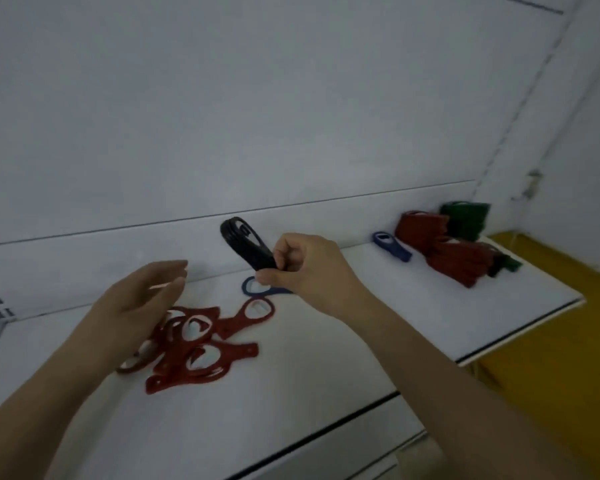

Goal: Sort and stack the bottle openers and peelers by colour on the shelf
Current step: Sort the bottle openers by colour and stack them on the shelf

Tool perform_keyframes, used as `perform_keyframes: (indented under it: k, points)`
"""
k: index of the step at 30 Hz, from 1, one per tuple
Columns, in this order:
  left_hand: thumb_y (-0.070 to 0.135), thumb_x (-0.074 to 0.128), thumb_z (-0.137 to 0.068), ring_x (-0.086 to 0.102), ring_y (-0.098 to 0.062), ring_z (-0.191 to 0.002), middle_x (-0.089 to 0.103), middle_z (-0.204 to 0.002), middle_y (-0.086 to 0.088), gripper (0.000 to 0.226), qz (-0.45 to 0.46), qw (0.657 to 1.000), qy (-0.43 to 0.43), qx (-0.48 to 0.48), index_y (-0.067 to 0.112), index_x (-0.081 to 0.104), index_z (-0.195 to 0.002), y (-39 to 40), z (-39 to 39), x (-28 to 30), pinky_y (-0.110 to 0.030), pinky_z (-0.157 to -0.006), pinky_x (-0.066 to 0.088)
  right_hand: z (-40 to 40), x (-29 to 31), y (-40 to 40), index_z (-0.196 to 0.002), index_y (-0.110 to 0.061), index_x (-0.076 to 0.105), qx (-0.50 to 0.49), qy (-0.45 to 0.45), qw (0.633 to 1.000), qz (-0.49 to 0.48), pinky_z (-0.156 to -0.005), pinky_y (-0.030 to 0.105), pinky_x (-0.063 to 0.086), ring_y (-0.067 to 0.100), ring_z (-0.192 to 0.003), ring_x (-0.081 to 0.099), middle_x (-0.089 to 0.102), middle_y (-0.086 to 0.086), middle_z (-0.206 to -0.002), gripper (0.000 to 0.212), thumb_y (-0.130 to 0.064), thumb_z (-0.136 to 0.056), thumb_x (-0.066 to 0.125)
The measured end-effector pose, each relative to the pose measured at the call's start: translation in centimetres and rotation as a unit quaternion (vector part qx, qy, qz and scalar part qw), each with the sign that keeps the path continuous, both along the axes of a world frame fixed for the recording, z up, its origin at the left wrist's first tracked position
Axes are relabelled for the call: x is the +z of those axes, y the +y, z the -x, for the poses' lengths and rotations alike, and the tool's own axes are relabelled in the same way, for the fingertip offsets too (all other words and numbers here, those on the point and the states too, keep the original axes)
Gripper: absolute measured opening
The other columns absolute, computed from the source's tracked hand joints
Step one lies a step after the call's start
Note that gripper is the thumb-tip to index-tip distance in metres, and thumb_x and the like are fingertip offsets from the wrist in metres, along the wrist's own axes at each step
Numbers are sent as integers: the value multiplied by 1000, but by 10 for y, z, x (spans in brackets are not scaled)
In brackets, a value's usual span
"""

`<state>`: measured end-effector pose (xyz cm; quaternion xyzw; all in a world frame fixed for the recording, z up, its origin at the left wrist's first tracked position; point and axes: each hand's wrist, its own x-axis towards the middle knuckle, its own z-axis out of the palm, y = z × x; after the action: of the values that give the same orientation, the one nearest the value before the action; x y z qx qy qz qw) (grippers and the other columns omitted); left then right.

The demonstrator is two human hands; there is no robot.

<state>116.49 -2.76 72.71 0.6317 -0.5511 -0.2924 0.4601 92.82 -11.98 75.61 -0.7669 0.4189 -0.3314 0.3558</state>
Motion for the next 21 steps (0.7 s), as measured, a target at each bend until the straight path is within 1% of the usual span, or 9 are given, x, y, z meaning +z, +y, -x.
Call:
perform_keyframes:
  k: [3,4,7,9,11,13,15,18,21]
  points:
    - [37,57,-95,61,7,-104,66,-115,24,20,4,994,-78,-82,42,64,-113,-26,61,0,-8,-84,43,74,7,-11,-68,-17,51,-107,-14,994,2,-60,27,48,17,-61,65,72,9,-70,34,-20,-74,84]
    - [35,58,-95,61,9,-103,65,-115,23,21,10,989,-97,-109,41,64,-115,-36,82,-1,-5,-82,43,98,11,-15,-69,-16,51,-142,-3,990,16,-60,25,49,16,-63,67,72,6,-71,34,-20,-75,84]
    - [35,59,-95,59,6,-107,61,-120,24,26,15,976,-137,-167,39,62,-120,-64,139,-10,-9,-92,44,172,31,-27,-70,-16,51,-248,69,964,68,-52,15,43,17,-67,67,72,1,-75,34,-26,-75,84]
    - [34,58,-96,55,7,-104,57,-121,24,28,19,969,-161,-187,35,60,-124,-83,177,-15,1,-87,35,224,40,-36,-72,-18,53,-309,105,941,91,-54,20,45,16,-73,67,72,-1,-81,34,-32,-75,83]
    - [34,56,-98,54,7,-96,54,-121,22,30,17,960,-185,-208,33,56,-128,-101,211,-21,4,-79,32,274,45,-44,-75,-18,54,-348,121,925,96,-62,29,52,14,-77,69,73,-2,-84,32,-32,-75,83]
    - [36,53,-99,54,2,-96,52,-122,21,31,6,955,-201,-216,32,53,-130,-120,239,-28,0,-77,33,314,46,-52,-77,-16,55,-366,141,916,86,-72,35,56,17,-78,70,75,-2,-86,31,-31,-76,83]
    - [34,51,-100,53,-4,-99,51,-125,15,33,-3,955,-217,-204,27,52,-133,-139,262,-35,-8,-81,34,338,47,-63,-77,-17,54,-364,177,912,66,-74,34,55,19,-79,70,75,-3,-85,31,-31,-77,82]
    - [27,54,-99,53,-11,-108,51,-135,3,36,-22,961,-224,-159,18,54,-134,-165,290,-48,-18,-92,38,359,44,-86,-77,-16,55,-335,257,905,48,-56,25,44,16,-70,64,70,-2,-78,29,-29,-78,81]
    - [21,58,-95,49,-25,-127,50,-143,-10,42,-18,959,-261,-106,11,55,-136,-181,305,-61,-33,-108,37,366,40,-112,-73,-19,54,-301,345,888,48,-51,24,34,10,-63,53,57,-5,-70,27,-27,-79,79]
